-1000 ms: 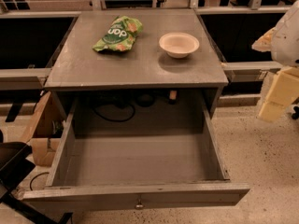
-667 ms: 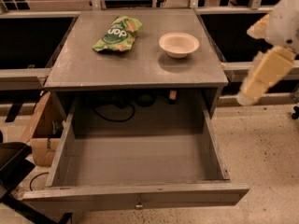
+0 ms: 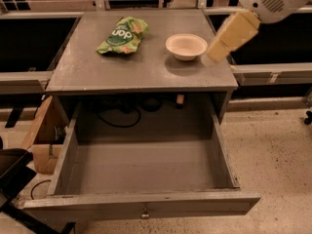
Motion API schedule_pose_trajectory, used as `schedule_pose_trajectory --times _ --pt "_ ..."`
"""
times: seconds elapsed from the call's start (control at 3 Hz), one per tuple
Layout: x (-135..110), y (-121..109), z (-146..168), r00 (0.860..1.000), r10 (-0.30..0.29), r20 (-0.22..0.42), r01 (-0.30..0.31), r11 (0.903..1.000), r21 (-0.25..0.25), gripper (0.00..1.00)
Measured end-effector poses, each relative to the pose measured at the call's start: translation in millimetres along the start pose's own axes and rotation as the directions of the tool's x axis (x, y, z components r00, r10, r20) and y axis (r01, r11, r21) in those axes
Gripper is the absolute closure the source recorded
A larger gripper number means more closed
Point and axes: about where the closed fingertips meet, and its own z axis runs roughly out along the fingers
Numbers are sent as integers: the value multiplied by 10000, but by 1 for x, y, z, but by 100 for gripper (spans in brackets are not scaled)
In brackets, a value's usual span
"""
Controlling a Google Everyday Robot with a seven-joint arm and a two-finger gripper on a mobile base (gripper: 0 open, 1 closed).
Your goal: Place green rice chip bag into top drawer
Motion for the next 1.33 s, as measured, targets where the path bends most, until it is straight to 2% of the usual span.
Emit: schedule_pose_trajectory --times 0.33,0.67,1.0,1.33 --pt "-25 -11 14 9911 1307 243 -1319 9895 586 0" --pt "-25 -10 13 9894 1430 254 -1443 9879 572 0" --pt "-34 -22 27 9892 1197 845 -1252 9902 620 0" --pt "-68 -51 63 9688 1116 2211 -1312 9884 759 0"
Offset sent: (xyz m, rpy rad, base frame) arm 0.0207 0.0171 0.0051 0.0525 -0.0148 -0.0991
